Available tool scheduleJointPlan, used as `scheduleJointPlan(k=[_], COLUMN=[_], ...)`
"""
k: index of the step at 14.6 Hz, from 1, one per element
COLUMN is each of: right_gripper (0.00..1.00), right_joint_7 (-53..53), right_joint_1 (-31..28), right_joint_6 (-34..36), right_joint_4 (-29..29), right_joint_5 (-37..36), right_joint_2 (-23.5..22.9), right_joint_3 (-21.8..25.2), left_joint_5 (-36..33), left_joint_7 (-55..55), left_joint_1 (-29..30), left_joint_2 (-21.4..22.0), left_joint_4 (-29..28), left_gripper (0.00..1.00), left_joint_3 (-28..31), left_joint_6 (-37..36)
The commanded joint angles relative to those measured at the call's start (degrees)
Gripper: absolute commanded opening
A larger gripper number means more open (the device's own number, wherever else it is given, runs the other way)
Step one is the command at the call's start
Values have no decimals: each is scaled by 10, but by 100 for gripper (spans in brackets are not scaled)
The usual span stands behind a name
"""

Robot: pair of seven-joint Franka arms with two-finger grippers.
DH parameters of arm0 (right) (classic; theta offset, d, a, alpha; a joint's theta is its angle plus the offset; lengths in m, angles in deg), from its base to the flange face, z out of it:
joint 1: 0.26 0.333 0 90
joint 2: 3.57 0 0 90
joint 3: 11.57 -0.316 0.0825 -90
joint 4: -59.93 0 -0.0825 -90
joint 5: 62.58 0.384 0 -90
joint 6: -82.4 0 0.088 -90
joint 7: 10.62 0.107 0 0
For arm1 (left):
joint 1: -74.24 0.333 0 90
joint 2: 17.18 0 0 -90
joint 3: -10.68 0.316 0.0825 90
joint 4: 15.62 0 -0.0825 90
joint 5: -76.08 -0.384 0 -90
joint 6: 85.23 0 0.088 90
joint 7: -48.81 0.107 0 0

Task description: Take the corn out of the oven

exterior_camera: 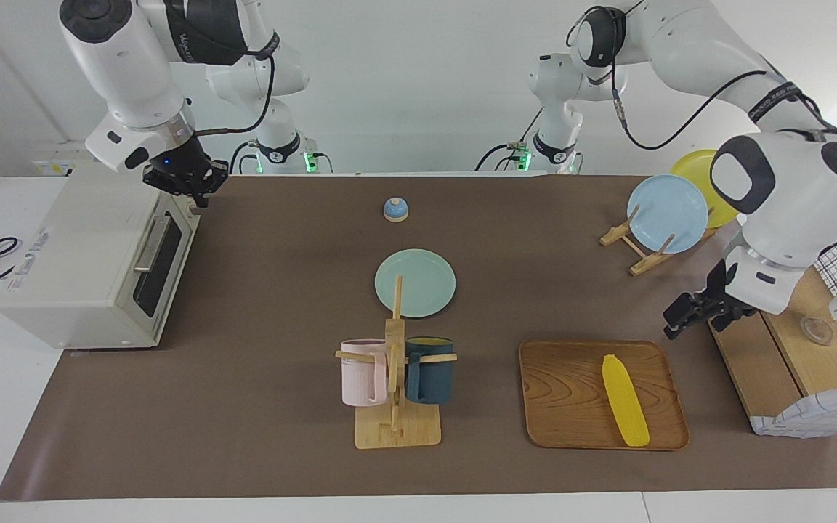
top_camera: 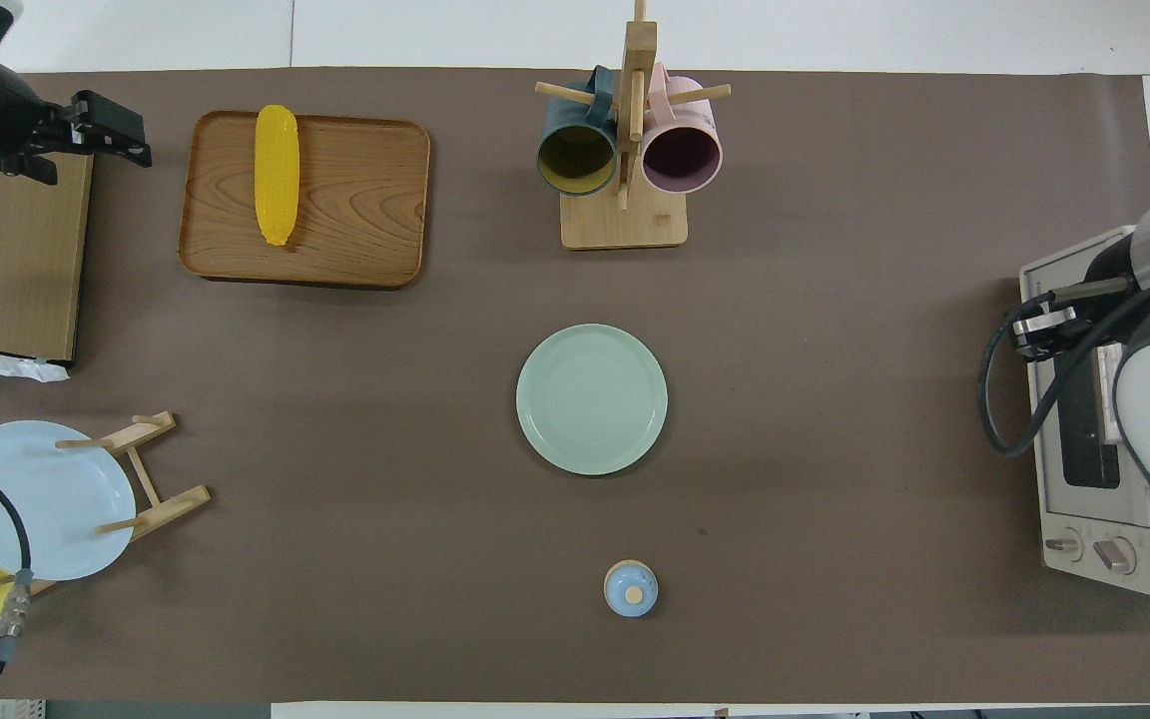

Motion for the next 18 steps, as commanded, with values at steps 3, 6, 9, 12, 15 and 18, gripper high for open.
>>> scheduleJointPlan(k=[3,6,9,12,15,18], right_gripper=[38,100,100,100,100,100], right_joint_7=[13,5,10,5,5,5], right_joint_1=[-16,-31,-42,-61,-67,-72], right_joint_6=[17,18,15,29,31,24], right_joint_4=[10,-2,2,5,4,5], right_joint_5=[32,31,27,20,22,23], right_joint_2=[-11,-7,-13,-12,-7,-2], right_joint_3=[1,2,-3,-19,-19,-18], left_joint_5=[-17,-30,-37,-37,-37,-61], left_joint_7=[-8,-11,-37,-40,-44,-41], left_joint_1=[-7,-9,-20,29,118,114], left_joint_2=[90,125,190,229,253,274], left_joint_4=[-34,-48,-109,-151,-195,-253], left_gripper=[100,100,100,100,100,100], left_joint_3=[1,1,-6,-65,-163,-177], left_joint_6=[-118,-177,-181,-176,-141,-77])
